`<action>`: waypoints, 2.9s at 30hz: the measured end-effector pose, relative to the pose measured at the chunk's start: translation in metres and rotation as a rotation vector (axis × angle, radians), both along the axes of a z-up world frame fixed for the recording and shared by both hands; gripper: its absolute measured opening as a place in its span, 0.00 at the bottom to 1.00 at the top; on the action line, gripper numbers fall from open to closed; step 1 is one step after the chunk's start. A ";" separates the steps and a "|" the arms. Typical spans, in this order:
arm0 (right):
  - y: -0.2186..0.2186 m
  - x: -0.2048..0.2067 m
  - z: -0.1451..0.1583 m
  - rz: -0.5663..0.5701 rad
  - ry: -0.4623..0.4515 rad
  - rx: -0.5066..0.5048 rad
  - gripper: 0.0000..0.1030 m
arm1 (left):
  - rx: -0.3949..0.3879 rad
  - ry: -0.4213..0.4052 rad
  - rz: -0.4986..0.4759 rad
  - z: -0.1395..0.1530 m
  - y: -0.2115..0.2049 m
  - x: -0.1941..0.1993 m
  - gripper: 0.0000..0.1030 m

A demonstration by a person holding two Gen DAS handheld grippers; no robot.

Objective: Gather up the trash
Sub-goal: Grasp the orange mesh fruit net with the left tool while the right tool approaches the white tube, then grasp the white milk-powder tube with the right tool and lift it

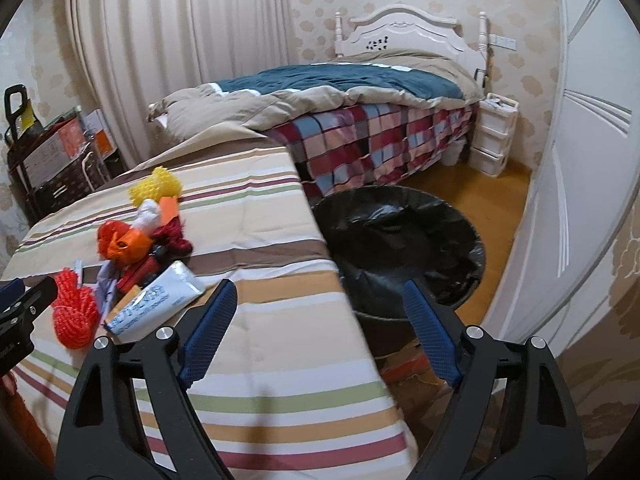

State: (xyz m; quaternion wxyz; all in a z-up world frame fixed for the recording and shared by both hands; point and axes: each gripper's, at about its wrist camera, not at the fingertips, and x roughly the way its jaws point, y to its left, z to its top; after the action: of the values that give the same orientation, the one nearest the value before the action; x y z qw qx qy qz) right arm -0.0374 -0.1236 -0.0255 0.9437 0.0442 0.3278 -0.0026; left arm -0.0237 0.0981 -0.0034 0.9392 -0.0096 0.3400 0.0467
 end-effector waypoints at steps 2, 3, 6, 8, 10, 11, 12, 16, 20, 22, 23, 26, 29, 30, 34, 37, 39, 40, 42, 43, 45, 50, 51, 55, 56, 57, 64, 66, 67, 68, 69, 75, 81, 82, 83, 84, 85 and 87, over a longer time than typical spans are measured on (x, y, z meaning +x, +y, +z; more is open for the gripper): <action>0.005 0.003 0.004 0.013 0.000 -0.010 0.80 | -0.001 0.005 0.010 -0.001 0.005 -0.001 0.81; 0.008 0.001 0.005 0.017 -0.002 -0.014 0.80 | -0.004 0.009 0.013 -0.002 0.008 -0.002 0.81; 0.015 -0.001 0.007 0.026 0.000 -0.019 0.80 | -0.005 0.014 0.011 -0.006 0.011 -0.004 0.81; 0.016 0.003 0.008 0.031 0.005 -0.022 0.80 | -0.006 0.021 0.007 -0.009 0.011 -0.003 0.81; 0.018 0.003 0.008 0.036 0.011 -0.025 0.80 | -0.004 0.028 0.006 -0.013 0.012 -0.002 0.81; 0.019 0.006 0.007 0.038 0.014 -0.027 0.80 | -0.002 0.031 0.007 -0.014 0.012 -0.002 0.81; 0.021 0.005 0.007 0.040 0.017 -0.025 0.80 | -0.003 0.036 0.009 -0.016 0.013 0.000 0.81; 0.024 0.009 0.004 0.050 0.030 -0.025 0.80 | -0.007 0.061 0.014 -0.024 0.014 0.008 0.81; 0.027 0.013 -0.001 0.059 0.043 -0.026 0.80 | -0.010 0.084 0.010 -0.031 0.013 0.014 0.81; 0.028 0.014 -0.003 0.062 0.049 -0.024 0.80 | -0.016 0.086 0.007 -0.031 0.013 0.015 0.80; 0.028 0.014 -0.004 0.063 0.050 -0.024 0.80 | -0.022 0.086 -0.001 -0.031 0.014 0.015 0.75; 0.030 0.015 -0.006 0.068 0.054 -0.021 0.80 | -0.040 0.103 -0.020 -0.035 0.013 0.017 0.60; 0.032 0.016 -0.007 0.073 0.057 -0.020 0.80 | -0.075 0.118 -0.035 -0.038 0.016 0.017 0.50; 0.032 0.016 -0.008 0.075 0.057 -0.020 0.80 | -0.079 0.115 -0.034 -0.037 0.016 0.016 0.48; 0.033 0.016 -0.007 0.077 0.055 -0.019 0.80 | -0.076 0.100 -0.041 -0.033 0.016 0.011 0.47; 0.037 0.015 -0.006 0.079 0.047 -0.021 0.80 | -0.079 0.085 -0.049 -0.027 0.017 0.007 0.47; 0.039 0.014 -0.004 0.085 0.045 -0.021 0.80 | -0.076 0.071 -0.050 -0.022 0.018 0.003 0.47; 0.042 0.014 -0.003 0.090 0.045 -0.017 0.80 | -0.072 0.065 -0.050 -0.020 0.019 0.002 0.47; 0.046 0.014 -0.002 0.102 0.049 -0.008 0.80 | -0.064 0.055 -0.048 -0.016 0.022 -0.002 0.47; 0.050 0.015 -0.001 0.110 0.050 -0.006 0.80 | -0.063 0.052 -0.047 -0.015 0.024 -0.004 0.47; 0.057 0.017 -0.001 0.124 0.057 -0.007 0.80 | -0.060 0.048 -0.043 -0.014 0.028 -0.006 0.47; 0.081 0.028 -0.004 0.162 0.085 -0.004 0.80 | -0.040 0.047 -0.025 -0.015 0.040 -0.009 0.47; 0.086 0.031 -0.004 0.169 0.089 -0.006 0.80 | -0.040 0.048 -0.021 -0.015 0.042 -0.009 0.47; 0.103 0.040 -0.009 0.180 0.103 -0.039 0.80 | -0.052 0.055 -0.011 -0.018 0.050 -0.007 0.47; 0.106 0.043 -0.011 0.180 0.113 -0.049 0.80 | -0.057 0.058 -0.010 -0.019 0.052 -0.006 0.47; 0.106 0.044 -0.014 0.179 0.123 -0.054 0.80 | -0.061 0.059 -0.009 -0.020 0.052 -0.008 0.47; 0.091 0.041 -0.022 0.139 0.159 -0.079 0.80 | -0.077 0.065 -0.010 -0.024 0.058 -0.007 0.47; 0.087 0.039 -0.023 0.128 0.163 -0.083 0.80 | -0.080 0.066 -0.010 -0.024 0.059 -0.006 0.47; 0.085 0.040 -0.023 0.126 0.167 -0.075 0.80 | -0.081 0.066 -0.010 -0.024 0.059 -0.007 0.47; 0.085 0.040 -0.024 0.127 0.169 -0.070 0.80 | -0.083 0.069 -0.011 -0.024 0.059 -0.006 0.47; 0.085 0.041 -0.024 0.128 0.170 -0.067 0.80 | -0.084 0.070 -0.010 -0.025 0.059 -0.006 0.47; 0.100 0.047 -0.023 0.157 0.169 -0.068 0.80 | -0.084 0.068 -0.010 -0.026 0.059 -0.005 0.47; 0.100 0.050 -0.029 0.170 0.199 -0.043 0.64 | -0.089 0.073 -0.008 -0.027 0.060 -0.005 0.47; 0.098 0.051 -0.030 0.173 0.204 -0.032 0.62 | -0.090 0.072 -0.009 -0.027 0.060 -0.005 0.47; 0.096 0.050 -0.030 0.174 0.208 -0.021 0.59 | -0.090 0.072 -0.009 -0.027 0.060 -0.005 0.47; 0.096 0.050 -0.030 0.173 0.209 -0.018 0.56 | -0.091 0.072 -0.011 -0.027 0.060 -0.005 0.47; 0.095 0.049 -0.030 0.174 0.210 -0.019 0.55 | -0.089 0.070 -0.011 -0.027 0.060 -0.005 0.47; 0.094 0.047 -0.030 0.173 0.211 -0.019 0.54 | -0.091 0.069 -0.014 -0.028 0.060 -0.005 0.47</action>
State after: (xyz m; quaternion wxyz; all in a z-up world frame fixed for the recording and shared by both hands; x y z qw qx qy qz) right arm 0.0095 -0.0294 -0.0556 0.9010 0.0064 0.4279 0.0711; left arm -0.0289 0.1583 -0.0309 0.9258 -0.0482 0.3740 0.0251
